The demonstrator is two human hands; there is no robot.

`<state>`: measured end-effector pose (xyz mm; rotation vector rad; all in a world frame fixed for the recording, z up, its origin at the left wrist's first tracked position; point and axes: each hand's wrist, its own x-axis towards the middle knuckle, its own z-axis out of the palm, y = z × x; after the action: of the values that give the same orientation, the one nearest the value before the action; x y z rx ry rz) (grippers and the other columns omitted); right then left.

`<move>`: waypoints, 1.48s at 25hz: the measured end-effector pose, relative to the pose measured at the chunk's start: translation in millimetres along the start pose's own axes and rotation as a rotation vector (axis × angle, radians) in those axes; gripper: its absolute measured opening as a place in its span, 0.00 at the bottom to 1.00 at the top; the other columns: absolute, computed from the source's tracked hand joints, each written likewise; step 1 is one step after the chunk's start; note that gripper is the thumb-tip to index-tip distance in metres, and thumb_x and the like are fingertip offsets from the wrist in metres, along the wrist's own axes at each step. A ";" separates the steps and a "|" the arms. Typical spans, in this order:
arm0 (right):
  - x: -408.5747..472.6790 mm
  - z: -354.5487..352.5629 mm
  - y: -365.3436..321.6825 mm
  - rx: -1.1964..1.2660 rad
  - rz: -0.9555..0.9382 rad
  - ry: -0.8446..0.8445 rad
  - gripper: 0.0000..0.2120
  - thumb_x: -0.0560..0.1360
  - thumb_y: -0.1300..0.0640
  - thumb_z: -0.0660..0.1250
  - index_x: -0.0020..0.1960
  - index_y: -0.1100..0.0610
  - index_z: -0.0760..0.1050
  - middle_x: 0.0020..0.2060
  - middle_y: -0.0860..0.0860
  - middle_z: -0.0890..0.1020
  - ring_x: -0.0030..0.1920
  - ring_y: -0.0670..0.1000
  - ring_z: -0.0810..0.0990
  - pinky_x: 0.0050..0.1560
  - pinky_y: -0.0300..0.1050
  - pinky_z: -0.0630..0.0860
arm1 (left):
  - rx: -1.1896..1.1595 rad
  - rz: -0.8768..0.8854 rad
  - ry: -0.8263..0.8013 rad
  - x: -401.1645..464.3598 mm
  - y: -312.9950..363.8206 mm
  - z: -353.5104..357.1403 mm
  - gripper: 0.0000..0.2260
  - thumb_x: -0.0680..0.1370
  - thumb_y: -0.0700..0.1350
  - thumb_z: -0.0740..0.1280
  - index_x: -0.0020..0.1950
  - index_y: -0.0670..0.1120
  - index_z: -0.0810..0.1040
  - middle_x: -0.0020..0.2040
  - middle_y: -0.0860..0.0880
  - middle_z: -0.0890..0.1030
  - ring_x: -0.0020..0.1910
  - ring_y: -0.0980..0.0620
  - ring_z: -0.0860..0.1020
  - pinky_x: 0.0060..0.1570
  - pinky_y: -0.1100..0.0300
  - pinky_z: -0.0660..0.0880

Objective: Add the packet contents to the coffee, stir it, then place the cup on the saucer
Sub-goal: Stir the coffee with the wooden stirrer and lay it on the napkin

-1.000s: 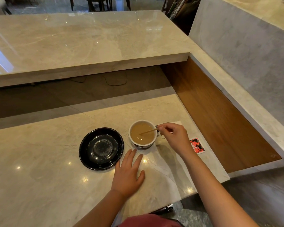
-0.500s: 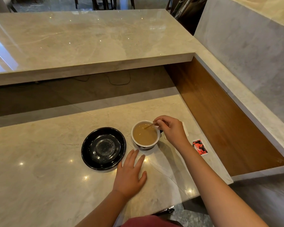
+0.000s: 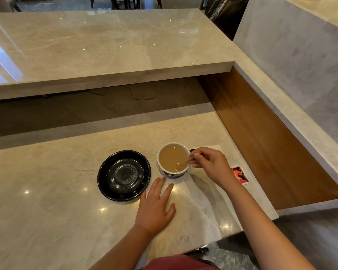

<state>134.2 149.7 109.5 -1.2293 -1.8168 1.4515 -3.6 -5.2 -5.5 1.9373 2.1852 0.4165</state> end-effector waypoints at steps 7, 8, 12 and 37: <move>8.4 29.9 0.4 0.097 -0.047 0.127 0.08 0.77 0.64 0.61 0.46 0.59 0.79 0.43 0.58 0.83 0.45 0.56 0.83 0.51 0.51 0.81 | -0.001 -0.005 -0.007 -0.2 0.3 -0.7 0.24 0.74 0.57 0.58 0.68 0.49 0.70 0.70 0.44 0.68 0.70 0.46 0.62 0.58 0.40 0.67; 11.7 31.0 -0.2 0.085 -0.047 0.156 0.08 0.77 0.64 0.61 0.47 0.60 0.79 0.43 0.57 0.83 0.45 0.55 0.83 0.51 0.52 0.81 | 0.002 -0.005 -0.008 -0.2 0.2 -0.8 0.24 0.74 0.57 0.58 0.68 0.50 0.70 0.70 0.44 0.68 0.70 0.46 0.62 0.58 0.40 0.67; 18.0 20.7 -0.3 0.008 -0.061 0.230 0.09 0.77 0.64 0.60 0.46 0.59 0.79 0.41 0.56 0.83 0.44 0.55 0.83 0.51 0.55 0.81 | 0.007 -0.003 -0.011 -0.2 -0.3 -0.2 0.24 0.74 0.57 0.58 0.68 0.50 0.70 0.71 0.44 0.68 0.70 0.46 0.62 0.58 0.41 0.67; 12.1 36.3 -3.5 0.226 0.020 0.267 0.09 0.77 0.65 0.60 0.44 0.60 0.78 0.39 0.57 0.82 0.41 0.53 0.83 0.44 0.40 0.81 | 0.011 -0.003 0.007 0.2 1.5 -2.2 0.24 0.74 0.57 0.58 0.67 0.49 0.71 0.69 0.44 0.70 0.69 0.45 0.65 0.57 0.41 0.68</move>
<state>97.7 142.6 100.0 -1.2611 -1.4276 1.3851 -2.9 -5.0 -2.9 1.9406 2.1992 0.4124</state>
